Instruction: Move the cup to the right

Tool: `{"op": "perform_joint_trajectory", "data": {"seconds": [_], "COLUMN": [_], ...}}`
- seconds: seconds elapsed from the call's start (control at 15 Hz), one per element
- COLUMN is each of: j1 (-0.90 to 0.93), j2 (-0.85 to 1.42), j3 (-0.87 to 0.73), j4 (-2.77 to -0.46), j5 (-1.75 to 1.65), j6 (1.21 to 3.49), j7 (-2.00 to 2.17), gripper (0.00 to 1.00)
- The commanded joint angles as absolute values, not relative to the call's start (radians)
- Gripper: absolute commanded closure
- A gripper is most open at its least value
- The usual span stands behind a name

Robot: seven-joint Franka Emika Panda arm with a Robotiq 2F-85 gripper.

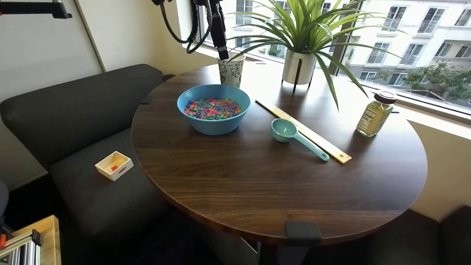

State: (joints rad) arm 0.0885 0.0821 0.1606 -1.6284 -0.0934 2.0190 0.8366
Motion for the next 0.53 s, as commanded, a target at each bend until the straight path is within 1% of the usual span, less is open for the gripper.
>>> {"op": "perform_joint_trajectory", "data": {"seconds": [0.0,0.07,0.2,0.47], "j1": [0.130,0.139,0.158,0.196], "j2": [0.151,0.169,0.194,0.224], "j3": [0.127,0.126,0.125,0.123], "j4": [-1.596,-1.583,-1.559,-1.517], "j5": [-0.177,-0.186,-0.190,-0.192], "j6": [2.020,2.018,2.009,2.009], "j7": [1.045,1.073,1.113,1.153], "gripper": [0.00,0.01,0.19,0.36]}}
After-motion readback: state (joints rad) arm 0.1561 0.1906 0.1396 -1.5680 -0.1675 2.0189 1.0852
